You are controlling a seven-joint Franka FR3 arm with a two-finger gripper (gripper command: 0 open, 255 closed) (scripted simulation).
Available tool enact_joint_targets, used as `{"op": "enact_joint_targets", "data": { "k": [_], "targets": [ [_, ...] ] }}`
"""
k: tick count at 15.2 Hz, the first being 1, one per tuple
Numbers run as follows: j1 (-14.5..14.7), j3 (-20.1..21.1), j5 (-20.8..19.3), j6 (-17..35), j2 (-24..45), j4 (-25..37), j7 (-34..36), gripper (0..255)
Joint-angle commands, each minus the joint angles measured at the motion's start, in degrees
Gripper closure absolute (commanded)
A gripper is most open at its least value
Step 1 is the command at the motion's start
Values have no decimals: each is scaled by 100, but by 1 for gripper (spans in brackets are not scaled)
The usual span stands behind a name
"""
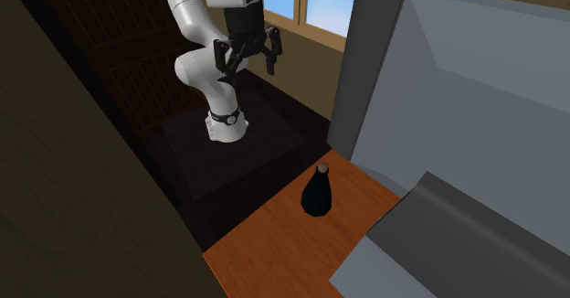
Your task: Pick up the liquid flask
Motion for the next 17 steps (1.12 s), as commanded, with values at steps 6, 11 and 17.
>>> {"op": "enact_joint_targets", "data": {
  "k": [6, 11, 17],
  "targets": [
    [213, 119, 125, 997, 352, -618, -103, 0],
    [435, 252, 252, 2042, 919, -1066, -216, 0],
    [704, 423, 394, 3330, 1879, -1358, -361, 0]
  ]
}}
